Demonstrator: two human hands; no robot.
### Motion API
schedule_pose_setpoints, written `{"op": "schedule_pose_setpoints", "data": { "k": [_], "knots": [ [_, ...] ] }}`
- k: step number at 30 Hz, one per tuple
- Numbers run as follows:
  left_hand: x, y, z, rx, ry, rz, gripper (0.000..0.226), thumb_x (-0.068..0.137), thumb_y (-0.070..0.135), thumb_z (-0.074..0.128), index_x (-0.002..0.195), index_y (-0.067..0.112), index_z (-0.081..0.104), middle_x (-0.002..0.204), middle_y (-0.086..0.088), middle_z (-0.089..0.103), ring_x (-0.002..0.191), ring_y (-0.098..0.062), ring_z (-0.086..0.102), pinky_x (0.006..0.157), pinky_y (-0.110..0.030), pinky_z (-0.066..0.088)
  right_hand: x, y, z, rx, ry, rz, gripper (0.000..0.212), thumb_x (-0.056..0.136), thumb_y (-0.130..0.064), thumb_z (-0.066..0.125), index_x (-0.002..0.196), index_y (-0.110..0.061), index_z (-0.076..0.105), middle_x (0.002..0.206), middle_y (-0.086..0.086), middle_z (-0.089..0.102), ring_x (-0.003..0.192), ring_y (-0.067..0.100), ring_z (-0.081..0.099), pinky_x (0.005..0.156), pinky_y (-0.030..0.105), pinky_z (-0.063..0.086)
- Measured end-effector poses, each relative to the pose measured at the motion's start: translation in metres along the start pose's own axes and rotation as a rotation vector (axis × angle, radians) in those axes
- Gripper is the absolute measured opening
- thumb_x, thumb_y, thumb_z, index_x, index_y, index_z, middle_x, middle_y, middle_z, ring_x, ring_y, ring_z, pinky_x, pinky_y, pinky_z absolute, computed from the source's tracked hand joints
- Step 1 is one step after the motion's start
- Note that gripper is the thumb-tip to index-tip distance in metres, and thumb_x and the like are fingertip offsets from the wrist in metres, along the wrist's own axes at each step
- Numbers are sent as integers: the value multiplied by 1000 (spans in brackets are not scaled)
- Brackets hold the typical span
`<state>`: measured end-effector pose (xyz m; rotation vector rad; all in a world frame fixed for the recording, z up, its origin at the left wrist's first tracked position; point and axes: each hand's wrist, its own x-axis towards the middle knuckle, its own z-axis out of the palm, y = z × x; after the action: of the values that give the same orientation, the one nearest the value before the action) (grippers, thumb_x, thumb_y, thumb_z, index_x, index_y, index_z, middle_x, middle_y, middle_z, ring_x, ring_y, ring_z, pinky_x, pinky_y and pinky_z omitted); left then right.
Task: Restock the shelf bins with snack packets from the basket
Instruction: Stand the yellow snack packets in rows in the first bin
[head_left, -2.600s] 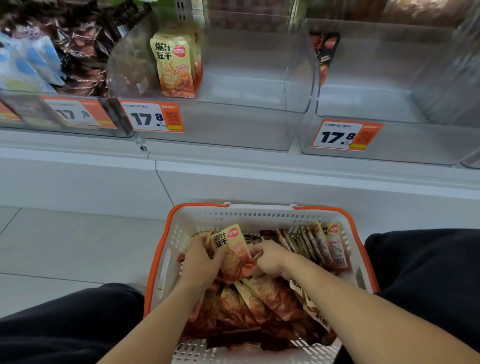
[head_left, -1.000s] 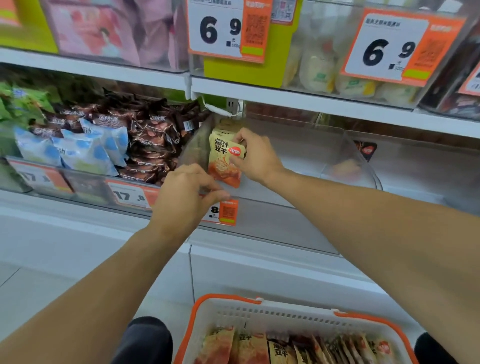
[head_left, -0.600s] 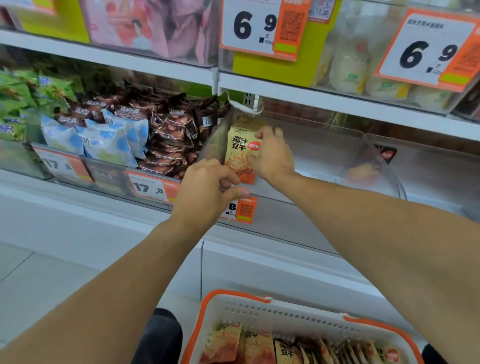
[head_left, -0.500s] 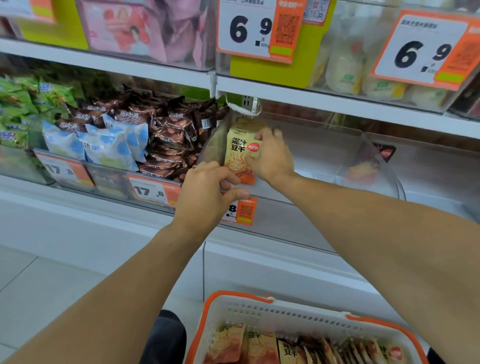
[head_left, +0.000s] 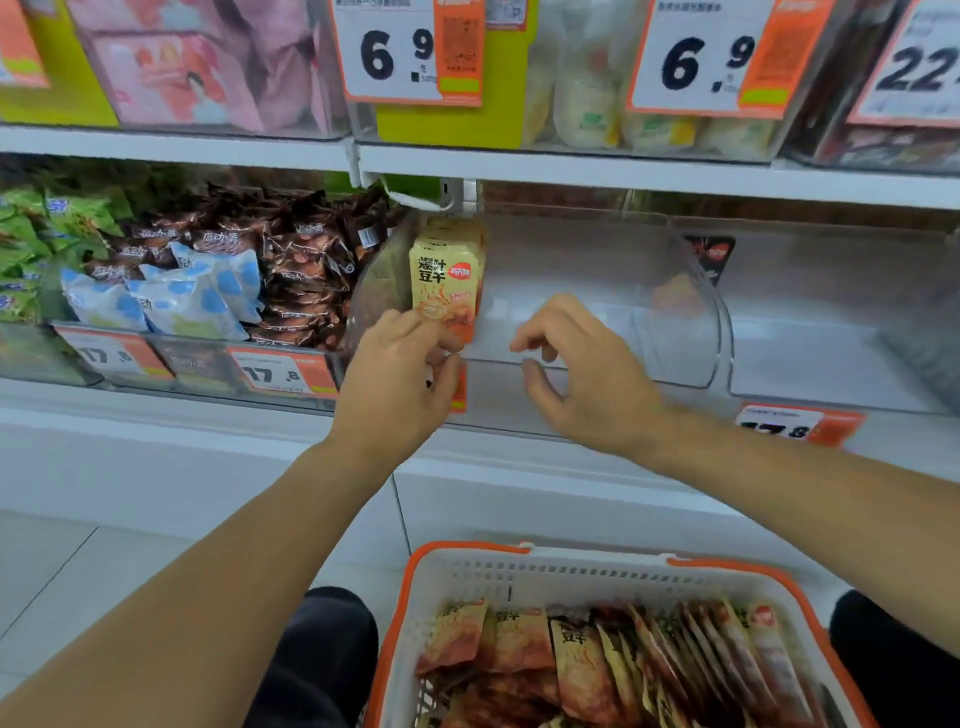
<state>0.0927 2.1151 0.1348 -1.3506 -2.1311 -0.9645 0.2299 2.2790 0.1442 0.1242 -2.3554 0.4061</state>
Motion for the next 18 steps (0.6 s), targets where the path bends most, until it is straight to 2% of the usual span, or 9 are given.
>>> {"op": "schedule_pose_setpoints", "data": {
  "k": [2, 5, 8, 9, 10, 12, 15, 17, 18],
  "knots": [
    [-10, 20, -1, -103, -121, -40, 9, 86, 8, 68, 93, 14, 68, 70, 9, 57, 67, -3, 48, 64, -25, 41, -53, 5, 1, 9, -149, -35, 16, 86, -1, 60, 100, -8, 61, 98, 5, 54, 78, 23, 52, 70, 30, 44],
    [-28, 45, 13, -156, -472, -135, 6, 92, 13, 62, 94, 18, 64, 60, 6, 56, 54, -8, 51, 59, -29, 44, -122, 22, 16, -30, -439, 50, 22, 86, -5, 61, 106, -13, 60, 103, 3, 56, 84, 22, 57, 74, 33, 49],
    [-53, 58, 43, -94, -697, -201, 11, 95, 16, 59, 88, 15, 67, 58, 8, 52, 54, -10, 49, 55, -24, 38, -170, 30, 34, -188, -952, 374, 30, 93, -21, 57, 123, -15, 55, 124, 5, 52, 115, 26, 53, 93, 38, 44],
    [-62, 59, 54, -101, -734, -264, 13, 96, 17, 58, 90, 13, 69, 59, 9, 52, 56, -10, 50, 54, -21, 38, -187, 30, 40, -219, -1115, 465, 34, 93, -26, 58, 125, -16, 54, 128, 6, 50, 119, 28, 51, 95, 40, 44],
    [-72, 60, 65, -101, -766, -328, 14, 96, 17, 58, 91, 12, 70, 61, 10, 52, 59, -10, 52, 56, -20, 42, -203, 31, 47, -218, -1194, 511, 35, 92, -28, 60, 124, -16, 55, 129, 7, 51, 120, 30, 51, 97, 42, 45],
    [-95, 65, 85, -84, -798, -437, 17, 96, 19, 57, 88, 11, 69, 65, 10, 54, 67, -15, 54, 65, -25, 47, -230, 29, 57, -211, -1196, 532, 33, 93, -26, 57, 124, -16, 57, 130, 9, 54, 122, 32, 51, 100, 45, 45],
    [-142, 77, 111, -99, -838, -539, 18, 93, 17, 55, 78, 13, 62, 67, 5, 54, 71, -20, 55, 66, -30, 42, -250, 26, 67, -163, -1171, 612, 41, 96, -28, 50, 135, -14, 50, 135, 11, 51, 125, 33, 47, 101, 45, 40],
    [-180, 86, 125, -62, -904, -532, 12, 93, 22, 52, 97, 18, 63, 87, 4, 63, 86, -20, 61, 77, -30, 45, -255, 24, 70, -162, -1147, 637, 45, 97, -31, 50, 138, -14, 46, 139, 10, 49, 129, 32, 44, 105, 45, 35],
    [-198, 88, 132, -47, -965, -528, 22, 94, 25, 50, 112, 21, 61, 105, 1, 65, 100, -22, 62, 87, -32, 47, -259, 25, 73, -170, -1145, 631, 48, 96, -33, 51, 140, -15, 45, 141, 10, 48, 131, 32, 43, 107, 46, 32]
  ]
}}
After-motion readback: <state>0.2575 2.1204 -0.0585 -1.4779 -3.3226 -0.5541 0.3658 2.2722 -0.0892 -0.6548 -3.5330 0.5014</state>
